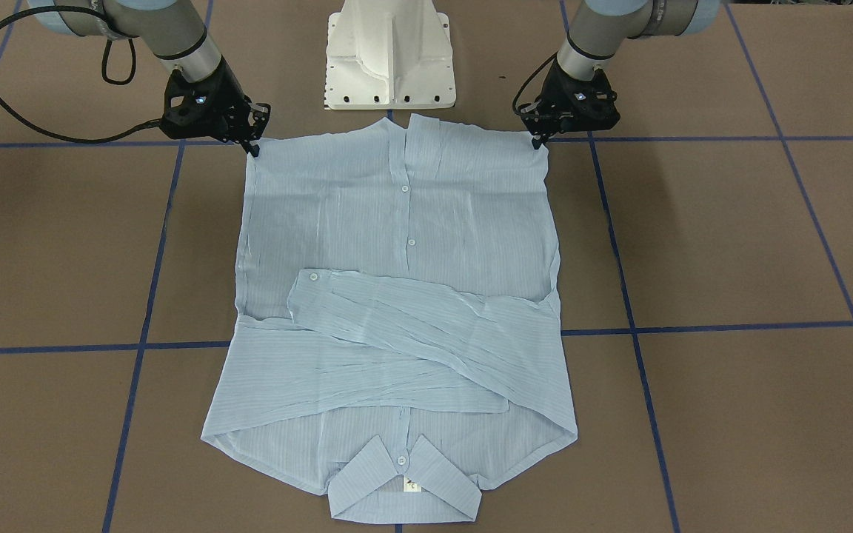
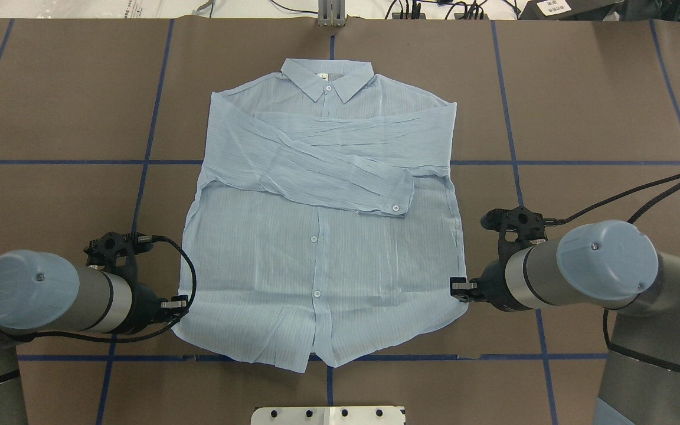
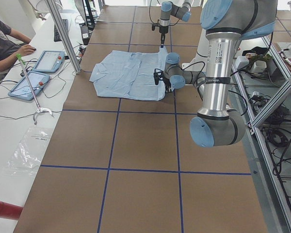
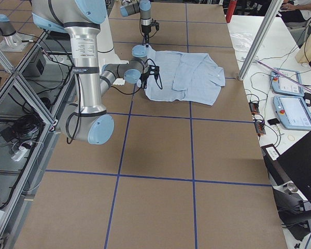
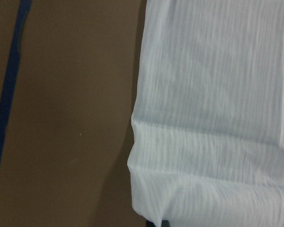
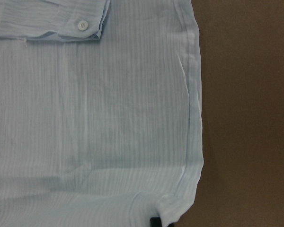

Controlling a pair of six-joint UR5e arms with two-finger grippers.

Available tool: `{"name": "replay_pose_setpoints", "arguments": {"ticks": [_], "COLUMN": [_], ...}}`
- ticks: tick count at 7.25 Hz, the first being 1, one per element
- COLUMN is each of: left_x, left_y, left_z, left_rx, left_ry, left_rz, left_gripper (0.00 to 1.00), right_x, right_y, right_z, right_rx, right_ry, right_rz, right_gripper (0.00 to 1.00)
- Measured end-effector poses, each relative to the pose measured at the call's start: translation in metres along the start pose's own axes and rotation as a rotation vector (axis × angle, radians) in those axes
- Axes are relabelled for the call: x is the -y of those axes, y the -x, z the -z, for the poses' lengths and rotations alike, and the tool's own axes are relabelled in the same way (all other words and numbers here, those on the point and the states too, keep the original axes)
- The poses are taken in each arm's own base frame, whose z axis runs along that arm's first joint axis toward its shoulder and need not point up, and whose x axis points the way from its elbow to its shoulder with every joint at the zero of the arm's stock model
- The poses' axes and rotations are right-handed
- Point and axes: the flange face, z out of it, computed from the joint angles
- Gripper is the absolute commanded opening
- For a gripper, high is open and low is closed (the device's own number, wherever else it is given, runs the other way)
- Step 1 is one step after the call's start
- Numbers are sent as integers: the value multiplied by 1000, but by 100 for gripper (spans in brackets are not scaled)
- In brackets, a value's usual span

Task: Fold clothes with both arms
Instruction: 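Lift the hem with both grippers and fold it up toward the collar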

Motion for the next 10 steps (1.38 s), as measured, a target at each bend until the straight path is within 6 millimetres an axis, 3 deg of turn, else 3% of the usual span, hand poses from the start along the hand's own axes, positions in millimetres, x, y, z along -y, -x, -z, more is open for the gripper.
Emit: {"name": "replay_pose_setpoints", "arguments": {"ticks": [2,4,7,9,10], "left_x": [12,38,124,188,211], "left_y": [0,-18,-41,-38,-39], "left_z": [7,26,66,76,74], "left_rx": [-9,-59,-133,-121,-108], "left_ry": [-15,-46,-111,-183,-201], "left_rz": [-11,-22,13,37,44], "left_gripper": [0,0,0,0,0], "right_x": [13,36,86,134,159], "right_y": [-3,-4,14,20,19], "right_z": [13,30,49,52,54], "right_rx": [15,39,76,77,69], "right_ry": [-8,-25,-94,-135,-158], "right_rz": [-19,-49,-89,-128,-140], "right_gripper": [0,0,0,0,0]}}
